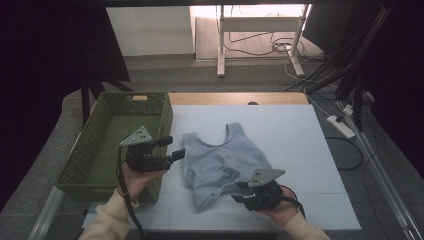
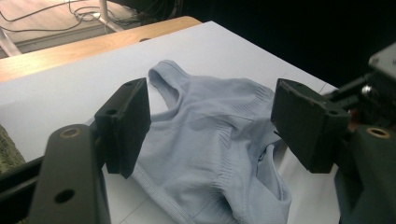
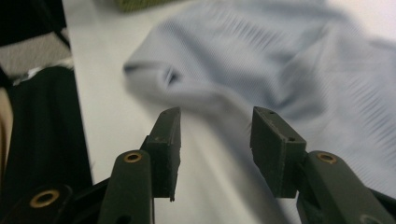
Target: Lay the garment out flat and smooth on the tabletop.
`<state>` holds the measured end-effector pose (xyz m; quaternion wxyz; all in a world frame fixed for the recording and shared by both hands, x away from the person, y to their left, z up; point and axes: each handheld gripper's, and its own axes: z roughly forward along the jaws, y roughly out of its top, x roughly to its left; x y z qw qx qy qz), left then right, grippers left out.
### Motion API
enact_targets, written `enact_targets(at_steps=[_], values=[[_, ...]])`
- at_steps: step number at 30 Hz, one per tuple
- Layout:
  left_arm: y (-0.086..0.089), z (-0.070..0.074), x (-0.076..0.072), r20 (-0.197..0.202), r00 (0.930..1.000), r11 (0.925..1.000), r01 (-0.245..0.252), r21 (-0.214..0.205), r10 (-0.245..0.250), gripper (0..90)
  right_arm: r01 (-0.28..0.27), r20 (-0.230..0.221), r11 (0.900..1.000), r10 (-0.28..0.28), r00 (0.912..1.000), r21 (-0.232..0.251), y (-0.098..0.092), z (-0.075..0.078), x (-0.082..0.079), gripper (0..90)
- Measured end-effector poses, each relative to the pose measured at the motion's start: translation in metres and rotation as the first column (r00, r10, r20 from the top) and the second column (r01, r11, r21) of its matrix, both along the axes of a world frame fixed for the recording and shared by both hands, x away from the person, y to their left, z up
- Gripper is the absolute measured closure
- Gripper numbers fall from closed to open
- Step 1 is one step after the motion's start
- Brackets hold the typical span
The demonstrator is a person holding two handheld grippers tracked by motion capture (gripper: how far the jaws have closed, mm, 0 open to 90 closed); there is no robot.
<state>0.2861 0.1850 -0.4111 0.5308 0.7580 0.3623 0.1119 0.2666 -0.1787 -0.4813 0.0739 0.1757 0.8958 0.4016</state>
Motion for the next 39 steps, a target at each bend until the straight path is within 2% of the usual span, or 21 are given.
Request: enact_targets(at_steps=[4, 8, 11, 14, 18, 19, 20, 24, 26, 34, 39], values=[[-0.001, 0.001, 0.000, 0.004, 1.0000, 1.0000, 0.004, 0.000, -0.004, 29.0, -0.004, -0.028, 0.9984, 0.002, 0.9996, -0.056, 0.002, -0.012, 0.000, 53.4], [-0.001, 0.001, -0.001, 0.003, 1.0000, 1.0000, 0.003, 0.001, -0.003, 29.0, 0.019, -0.008, 0.9947, -0.020, 0.9998, -0.101, 0.003, -0.018, 0.007, 51.4], [-0.001, 0.001, -0.001, 0.004, 1.0000, 1.0000, 0.001, -0.001, -0.001, 29.0, 0.071, 0.028, 0.9873, -0.067, 0.9974, -0.143, 0.000, -0.023, 0.016, 50.9], [0.000, 0.001, -0.001, 0.005, 1.0000, 1.0000, 0.001, -0.001, -0.001, 29.0, 0.088, 0.013, 0.9825, -0.087, 0.9961, -0.164, -0.002, -0.026, 0.023, 50.4], [-0.001, 0.001, -0.001, 0.005, 1.0000, 1.0000, 0.002, -0.001, -0.002, 29.0, 0.092, 0.010, 0.9702, -0.092, 0.9957, -0.224, 0.000, -0.033, 0.027, 48.1], [-0.001, 0.001, -0.001, 0.005, 1.0000, 1.0000, 0.002, 0.000, -0.002, 29.0, 0.092, 0.003, 0.9682, -0.093, 0.9956, -0.233, 0.000, -0.034, 0.028, 47.8], [-0.001, 0.001, -0.001, 0.006, 1.0000, 1.0000, 0.003, 0.000, -0.003, 29.0, 0.094, -0.008, 0.9712, -0.098, 0.9952, -0.219, -0.001, -0.034, 0.029, 47.8], [-0.001, 0.001, -0.001, 0.004, 1.0000, 1.0000, 0.003, 0.000, -0.003, 29.0, 0.092, -0.016, 0.9722, -0.098, 0.9951, -0.215, -0.001, -0.035, 0.031, 48.4], [-0.002, 0.000, -0.001, 0.003, 1.0000, 1.0000, 0.004, 0.002, -0.004, 29.0, 0.097, -0.013, 0.9719, -0.102, 0.9947, -0.214, -0.001, -0.035, 0.032, 51.9], [-0.003, 0.001, -0.001, 0.005, 1.0000, 1.0000, 0.006, 0.005, -0.006, 29.0, 0.126, -0.013, 0.9672, -0.132, 0.9911, -0.221, -0.004, -0.033, 0.040, 76.8], [-0.002, 0.000, -0.001, 0.004, 1.0000, 1.0000, 0.006, 0.002, -0.006, 28.9, 0.105, 0.010, 0.9635, -0.105, 0.9944, -0.246, -0.003, -0.032, 0.038, 86.0]])
